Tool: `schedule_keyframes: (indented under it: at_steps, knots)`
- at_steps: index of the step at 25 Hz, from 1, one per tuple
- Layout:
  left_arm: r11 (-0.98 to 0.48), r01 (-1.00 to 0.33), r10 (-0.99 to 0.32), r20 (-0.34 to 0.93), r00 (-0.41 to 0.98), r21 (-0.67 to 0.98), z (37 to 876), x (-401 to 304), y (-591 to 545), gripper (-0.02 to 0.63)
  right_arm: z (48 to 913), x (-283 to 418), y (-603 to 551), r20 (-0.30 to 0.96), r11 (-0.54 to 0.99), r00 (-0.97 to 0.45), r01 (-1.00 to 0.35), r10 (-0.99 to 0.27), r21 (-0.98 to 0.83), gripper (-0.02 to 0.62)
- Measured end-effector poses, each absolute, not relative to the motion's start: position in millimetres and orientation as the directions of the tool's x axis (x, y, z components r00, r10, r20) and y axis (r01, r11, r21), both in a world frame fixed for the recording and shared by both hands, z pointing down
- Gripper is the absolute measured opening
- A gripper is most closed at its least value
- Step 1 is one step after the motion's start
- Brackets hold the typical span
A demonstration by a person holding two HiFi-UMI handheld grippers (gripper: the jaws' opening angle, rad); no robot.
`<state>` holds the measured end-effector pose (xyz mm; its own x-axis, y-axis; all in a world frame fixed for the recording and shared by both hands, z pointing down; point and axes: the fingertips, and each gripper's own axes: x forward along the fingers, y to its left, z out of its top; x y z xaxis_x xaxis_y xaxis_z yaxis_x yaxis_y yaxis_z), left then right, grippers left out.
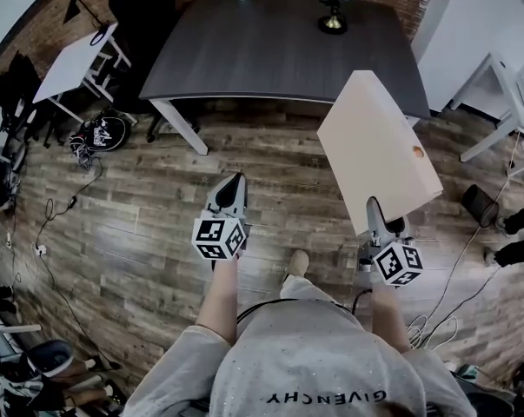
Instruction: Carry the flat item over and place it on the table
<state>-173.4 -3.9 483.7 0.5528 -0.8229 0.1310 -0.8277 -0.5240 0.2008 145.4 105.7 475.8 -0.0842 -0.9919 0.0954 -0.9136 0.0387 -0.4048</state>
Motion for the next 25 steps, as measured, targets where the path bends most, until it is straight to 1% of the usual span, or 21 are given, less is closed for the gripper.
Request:
schedule_keyframes:
  at_steps: [15,21,25]
  knots:
    - [-0.57,-0.798,-0.797,0.104,0.595,0.196,476,-113,-101,-0.002,470,189,21,0.065,0.036,-0.071,-0.901,-0.995,-0.433,0.275]
    - [-0.558,-0.807,-0.8,0.131,0.585,0.196,485,-118,-114,-0.002,471,189,7,0.054,0.035,-0.068,-0.886,-0.996,-0.462,0.275]
    - [-0.586,-0.789,-0.784,0.117,0.61,0.182,478,-107,-121,-0.002,472,192,4,0.049,0.032,-0.063,-0.878,-0.997,-0.477,0.275]
